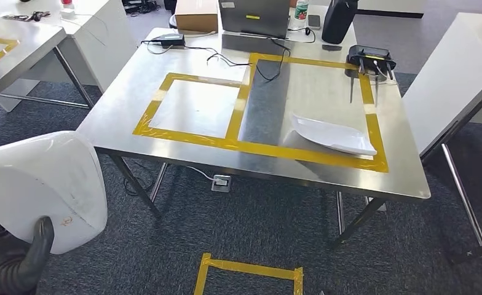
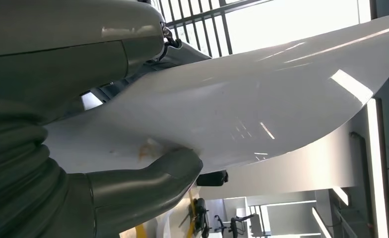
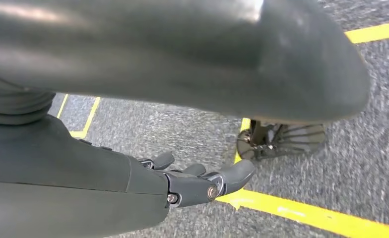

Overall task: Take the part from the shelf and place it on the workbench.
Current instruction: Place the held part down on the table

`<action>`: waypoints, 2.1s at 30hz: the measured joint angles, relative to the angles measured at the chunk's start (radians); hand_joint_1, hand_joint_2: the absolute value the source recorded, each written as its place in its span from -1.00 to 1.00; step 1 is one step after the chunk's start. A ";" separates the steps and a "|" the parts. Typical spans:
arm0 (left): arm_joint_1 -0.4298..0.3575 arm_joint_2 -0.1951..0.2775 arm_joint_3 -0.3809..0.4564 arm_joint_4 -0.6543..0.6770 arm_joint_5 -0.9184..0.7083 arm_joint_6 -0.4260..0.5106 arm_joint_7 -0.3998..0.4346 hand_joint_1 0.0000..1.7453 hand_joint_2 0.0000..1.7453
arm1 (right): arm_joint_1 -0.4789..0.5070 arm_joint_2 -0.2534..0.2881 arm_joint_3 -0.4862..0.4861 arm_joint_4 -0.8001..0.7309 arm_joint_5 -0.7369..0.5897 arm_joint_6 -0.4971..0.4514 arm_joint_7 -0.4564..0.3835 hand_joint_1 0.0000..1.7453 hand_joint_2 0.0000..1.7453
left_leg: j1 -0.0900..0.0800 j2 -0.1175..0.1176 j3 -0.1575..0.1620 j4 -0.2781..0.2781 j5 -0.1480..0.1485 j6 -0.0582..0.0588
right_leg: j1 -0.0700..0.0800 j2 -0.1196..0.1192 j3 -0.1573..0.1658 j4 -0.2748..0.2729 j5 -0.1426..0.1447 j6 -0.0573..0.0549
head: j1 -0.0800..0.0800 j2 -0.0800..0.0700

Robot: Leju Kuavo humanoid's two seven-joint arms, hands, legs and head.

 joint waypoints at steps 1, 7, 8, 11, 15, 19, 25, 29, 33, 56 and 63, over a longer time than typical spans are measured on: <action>0.001 0.000 0.004 0.000 0.000 0.000 -0.002 1.00 1.00 | -0.001 0.000 0.000 0.000 0.001 0.000 -0.001 -1.00 -1.00 | -0.002 0.006 0.004 0.002 -0.007 -0.007 | 0.002 -0.009 0.015 -0.025 0.000 -0.007 | 0.000 0.000; 0.010 0.000 0.021 -0.003 0.002 0.001 -0.016 1.00 1.00 | 0.001 0.001 0.000 0.000 0.013 0.000 0.005 -1.00 -1.00 | 0.004 -0.031 -0.012 0.080 -0.071 -0.038 | 0.001 0.034 0.026 -0.036 -0.011 -0.057 | -0.002 0.000; 0.012 0.000 0.025 -0.003 0.002 0.001 -0.017 1.00 1.00 | 0.000 0.001 0.000 0.000 0.015 0.000 0.005 -1.00 -1.00 | 0.004 -0.047 -0.049 0.147 -0.103 -0.039 | 0.002 0.044 0.026 -0.036 -0.012 -0.061 | -0.003 0.000; 0.021 0.000 0.037 -0.002 -0.001 0.001 -0.017 1.00 1.00 | 0.000 0.001 0.000 0.000 0.017 0.000 0.005 -1.00 -1.00 | 0.004 -0.060 -0.153 0.300 -0.132 -0.036 | 0.005 0.079 0.028 -0.033 -0.016 -0.066 | -0.003 0.000; 0.021 0.000 0.048 -0.001 -0.009 0.009 -0.015 1.00 1.00 | 0.000 0.001 0.000 0.000 0.022 0.000 0.005 -1.00 -1.00 | 0.004 -0.107 -0.101 0.099 0.021 -0.023 | 0.005 0.133 0.033 -0.025 -0.023 -0.056 | -0.003 0.000; 0.018 0.000 0.057 0.002 -0.014 0.018 -0.016 1.00 1.00 | 0.004 0.001 0.000 0.000 0.026 0.000 0.004 -1.00 -1.00 | 0.000 -0.107 -0.080 0.042 0.040 -0.011 | 0.004 0.167 0.026 -0.029 -0.019 -0.029 | -0.002 0.000; 0.015 -0.001 0.065 0.006 -0.016 0.019 -0.016 1.00 1.00 | 0.001 0.001 0.000 0.000 0.030 0.001 0.010 -1.00 -1.00 | -0.002 -0.041 -0.073 0.031 0.046 0.017 | 0.008 0.052 -0.089 0.199 -0.131 -0.010 | 0.004 0.000; 0.015 -0.001 0.072 0.008 -0.017 0.026 -0.015 1.00 1.00 | 0.001 0.001 0.000 0.000 0.030 0.000 0.021 -1.00 -1.00 | -0.003 -0.013 -0.070 0.038 0.038 0.014 | 0.009 0.044 -0.037 0.106 -0.062 -0.016 | 0.004 0.000; 0.014 0.002 0.079 0.008 -0.016 0.032 -0.011 1.00 1.00 | 0.000 0.000 0.000 0.000 0.029 0.000 0.014 -1.00 -1.00 | -0.012 -0.005 -0.073 0.042 0.025 0.008 | 0.015 0.032 0.036 -0.031 -0.026 -0.029 | 0.003 0.000; 0.004 0.011 0.084 0.010 -0.015 0.042 0.003 1.00 1.00 | 0.002 0.005 -0.003 0.000 0.017 0.001 0.021 -1.00 -1.00 | -0.002 -0.015 -0.016 0.000 0.008 0.022 | -0.003 0.043 -0.125 0.238 -0.099 0.004 | 0.005 0.000; -0.008 0.012 0.082 0.017 -0.015 0.042 0.006 1.00 1.00 | 0.003 0.007 -0.010 0.002 0.010 -0.001 0.014 -1.00 -1.00 | 0.011 -0.012 0.047 0.011 -0.037 -0.043 | 0.001 0.030 -0.014 -0.010 -0.017 -0.029 | 0.004 0.000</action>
